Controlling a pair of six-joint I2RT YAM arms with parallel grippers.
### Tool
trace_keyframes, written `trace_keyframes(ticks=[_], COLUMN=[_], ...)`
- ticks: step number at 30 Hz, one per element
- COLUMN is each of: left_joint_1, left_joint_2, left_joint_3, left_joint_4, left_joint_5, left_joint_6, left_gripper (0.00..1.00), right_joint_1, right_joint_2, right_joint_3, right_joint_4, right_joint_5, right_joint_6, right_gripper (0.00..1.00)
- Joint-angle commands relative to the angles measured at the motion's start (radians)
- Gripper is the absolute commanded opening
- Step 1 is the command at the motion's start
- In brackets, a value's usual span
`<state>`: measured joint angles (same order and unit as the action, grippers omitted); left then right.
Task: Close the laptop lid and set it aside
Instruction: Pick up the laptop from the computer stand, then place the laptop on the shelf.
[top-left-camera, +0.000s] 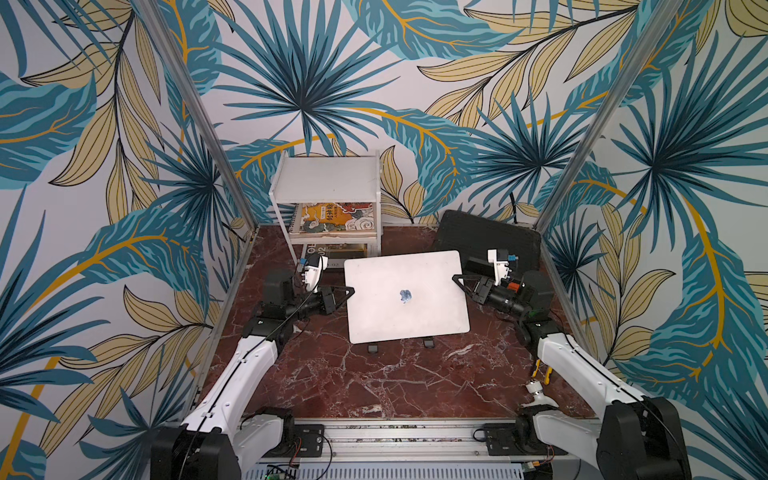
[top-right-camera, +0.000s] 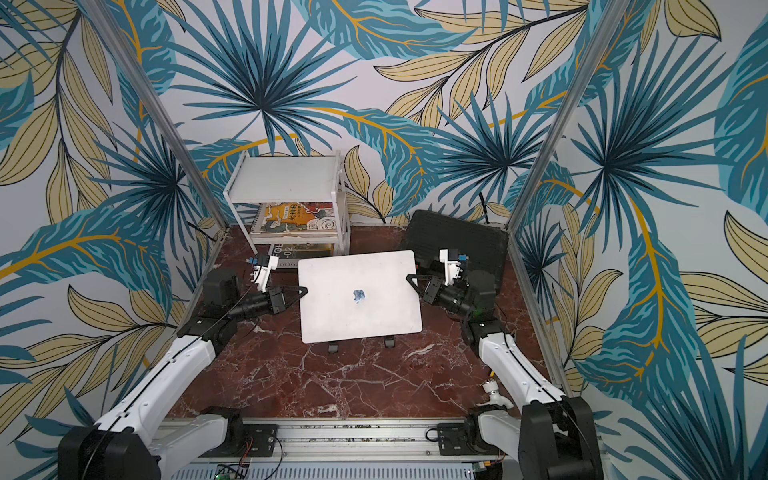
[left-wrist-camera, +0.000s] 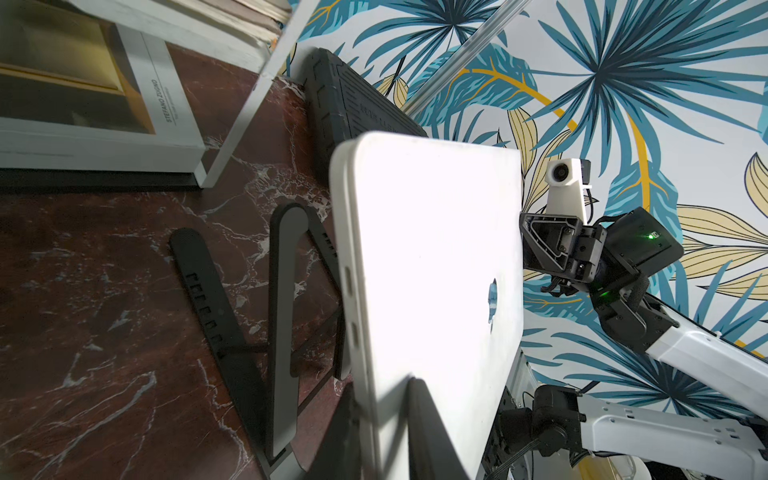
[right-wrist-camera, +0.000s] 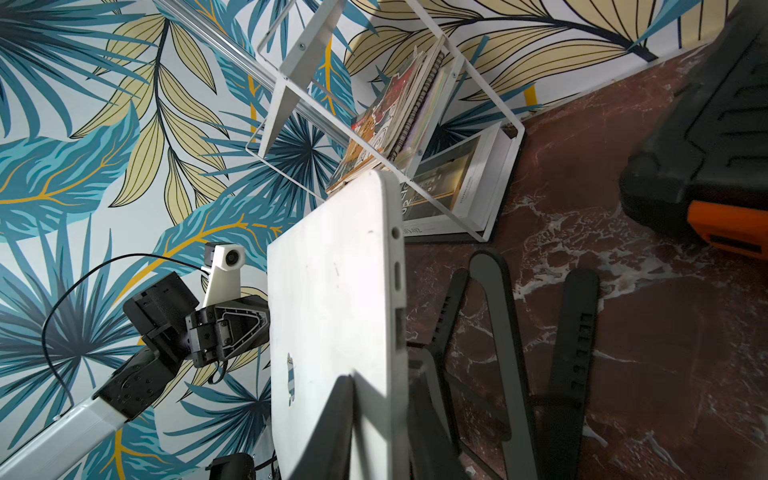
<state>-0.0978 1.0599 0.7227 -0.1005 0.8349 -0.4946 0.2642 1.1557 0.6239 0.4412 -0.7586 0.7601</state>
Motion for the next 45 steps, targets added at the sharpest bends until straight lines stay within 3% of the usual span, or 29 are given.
trace_keyframes(ticks=[1,11,23,34,41,45], left_joint_1=[-0.023,-0.026,-0.023,0.051,0.096,0.112], left_joint_2=[-0.030,-0.062,0.112,0.412,0.605,0.738], left_joint_3=[0.063,0.244,0.732,1.195,1.428,1.563], left_joint_4=[0.025,-0.126,-0.410,-0.518,-0.468,-0.419], left_joint_5=[-0.053,-0.118,-0.199,-0.157,-0.139,-0.139], left_joint_6=[0.080,0.087,0.102,0.058,0.016,-0.021], left_gripper=[0.01,0.00,0.00,0.00,0.00,0.00], right_joint_1=[0.030,0.055,0.074,0.092,0.115,0.131], right_joint_2=[-0.025,-0.041,0.107,0.427,0.663,0.850], right_joint_3=[0.035,0.235,0.653,1.090,1.415,1.678], right_joint_4=[-0.056,-0.234,-0.433,-0.447,-0.423,-0.426], right_joint_5=[0.016,0.055,0.094,0.107,0.102,0.106], right_joint_6=[-0.020,-0.033,0.016,0.116,0.173,0.211], right_gripper=[0.00,0.00,0.00,0.00,0.00,0.00])
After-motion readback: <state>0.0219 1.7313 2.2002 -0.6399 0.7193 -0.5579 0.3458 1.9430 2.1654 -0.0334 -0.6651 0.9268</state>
